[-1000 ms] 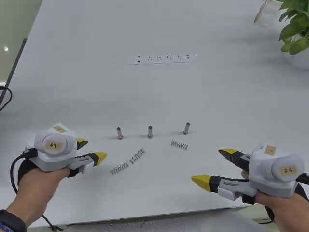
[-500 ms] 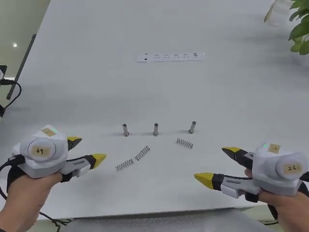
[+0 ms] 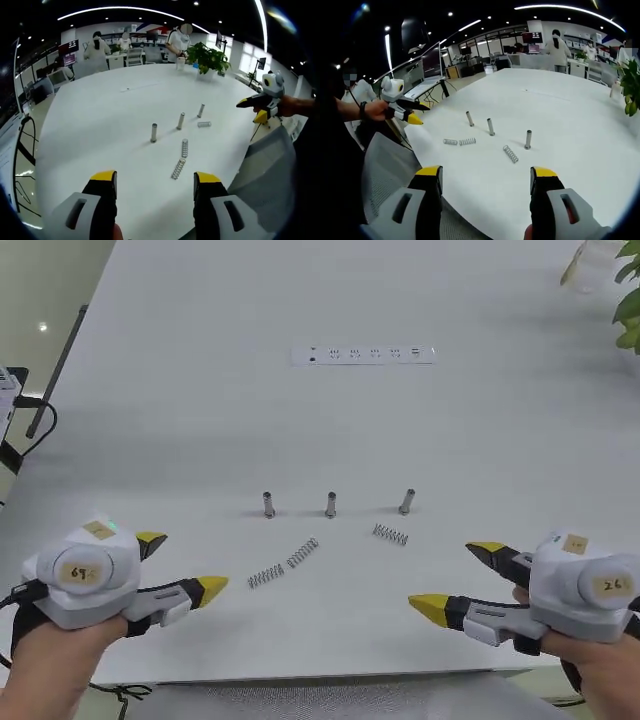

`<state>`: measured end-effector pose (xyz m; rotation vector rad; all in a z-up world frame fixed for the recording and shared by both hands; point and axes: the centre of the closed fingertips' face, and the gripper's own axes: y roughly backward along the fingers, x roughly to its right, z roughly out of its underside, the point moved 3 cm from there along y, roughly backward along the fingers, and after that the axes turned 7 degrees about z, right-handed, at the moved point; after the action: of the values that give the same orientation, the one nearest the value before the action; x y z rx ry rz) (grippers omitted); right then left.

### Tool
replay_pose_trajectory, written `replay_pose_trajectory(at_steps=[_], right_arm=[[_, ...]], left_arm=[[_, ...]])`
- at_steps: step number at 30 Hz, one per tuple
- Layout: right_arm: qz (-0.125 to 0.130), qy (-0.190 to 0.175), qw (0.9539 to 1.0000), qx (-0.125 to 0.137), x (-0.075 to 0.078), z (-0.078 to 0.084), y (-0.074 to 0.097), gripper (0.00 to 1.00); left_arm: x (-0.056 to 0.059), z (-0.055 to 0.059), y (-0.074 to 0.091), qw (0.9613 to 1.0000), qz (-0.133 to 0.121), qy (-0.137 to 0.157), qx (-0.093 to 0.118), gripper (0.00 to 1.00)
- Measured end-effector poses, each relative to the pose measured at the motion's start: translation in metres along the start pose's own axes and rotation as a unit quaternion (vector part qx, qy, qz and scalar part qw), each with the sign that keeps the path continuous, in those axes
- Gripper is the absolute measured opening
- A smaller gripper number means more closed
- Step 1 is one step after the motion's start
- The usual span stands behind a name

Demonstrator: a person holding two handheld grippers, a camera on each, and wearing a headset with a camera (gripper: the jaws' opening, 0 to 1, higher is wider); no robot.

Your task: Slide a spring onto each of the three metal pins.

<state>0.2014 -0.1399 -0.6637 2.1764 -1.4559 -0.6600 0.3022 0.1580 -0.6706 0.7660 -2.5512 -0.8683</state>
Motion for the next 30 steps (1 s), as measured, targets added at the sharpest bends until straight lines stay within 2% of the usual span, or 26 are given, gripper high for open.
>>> replay_pose_trajectory(at_steps=[10,18,24,30], right_arm=[[-0.001,0.001,1.0,-0.001,0.0,0.0,0.0,0.7],[0.002,-0.001,1.0,0.0,0.001,0.0,0.001,0.7],[0.004,-0.002,1.0,0.0,0.001,0.0,0.002,0.7],[0.005,-0.002,1.0,0.001,0.002,-0.001,0.002,0.7]], left_arm=[[0.006,0.0,0.0,0.9999,0.008,-0.007,-0.005,0.59],[0.011,-0.009,-0.007,0.9983,0.033,-0.043,-0.022,0.58],[0.013,-0.011,-0.016,0.9962,0.045,-0.066,-0.036,0.57],[0.017,-0.006,-0.025,0.993,0.063,-0.084,-0.054,0.56]])
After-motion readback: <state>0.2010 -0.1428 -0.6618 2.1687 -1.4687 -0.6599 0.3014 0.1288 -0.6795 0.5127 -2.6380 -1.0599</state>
